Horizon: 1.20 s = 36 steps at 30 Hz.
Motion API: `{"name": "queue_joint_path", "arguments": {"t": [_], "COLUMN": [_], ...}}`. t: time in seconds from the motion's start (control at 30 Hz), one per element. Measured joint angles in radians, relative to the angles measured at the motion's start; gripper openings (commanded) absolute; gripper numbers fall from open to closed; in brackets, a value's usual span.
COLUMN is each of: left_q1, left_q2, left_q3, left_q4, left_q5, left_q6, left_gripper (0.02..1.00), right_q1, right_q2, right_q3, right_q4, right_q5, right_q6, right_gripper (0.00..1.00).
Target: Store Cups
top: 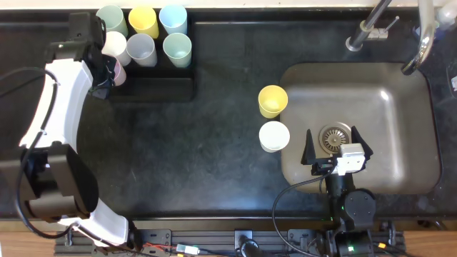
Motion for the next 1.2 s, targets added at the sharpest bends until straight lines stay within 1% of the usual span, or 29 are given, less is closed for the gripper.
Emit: {"name": "queue_joint_path", "arguments": {"t": [0.53, 0.67, 0.8, 0.87, 0.97, 1.1, 1.2], "left_q1": [0.0, 0.0, 0.0, 0.0, 0.0, -0.008, -0.035], "left_q2": [0.039, 0.039, 0.039, 0.039, 0.039, 0.004, -0.088], "left_q3": [-0.002, -0.002, -0.002, -0.002, -0.002, -0.005, -0.015], "left_q4": [-0.037, -0.037, -0.037, -0.036, -0.036, -0.032, 0.017], "left_q5": [-0.003, -0.008, -0.014, -0.018, -0.021, -0.035, -0.059], "left_q6": [0.0, 0.0, -0.001, -0.003, -0.003, -0.002, 0.039], "left_gripper": [0.036, 0.13, 0.336, 0.406, 0.459, 0.498, 0.568], "right_q1": [0.0, 0.0, 0.0, 0.0, 0.0, 0.0, 0.0], "right_q2": [0.0, 0.0, 0.0, 0.0, 0.0, 0.0, 0.0], "right_q3": [0.0, 0.0, 0.0, 0.0, 0.0, 0.0, 0.0], "right_q4": [0.0, 0.0, 0.0, 0.0, 0.0, 0.0, 0.0], "right_q5": [0.0, 0.0, 0.0, 0.0, 0.0, 0.0, 0.0], "right_q6": [0.0, 0.0, 0.0, -0.001, -0.001, -0.001, 0.0], "right_gripper": [0.998, 0.996, 0.998, 0.998, 0.998, 0.996, 0.998]}}
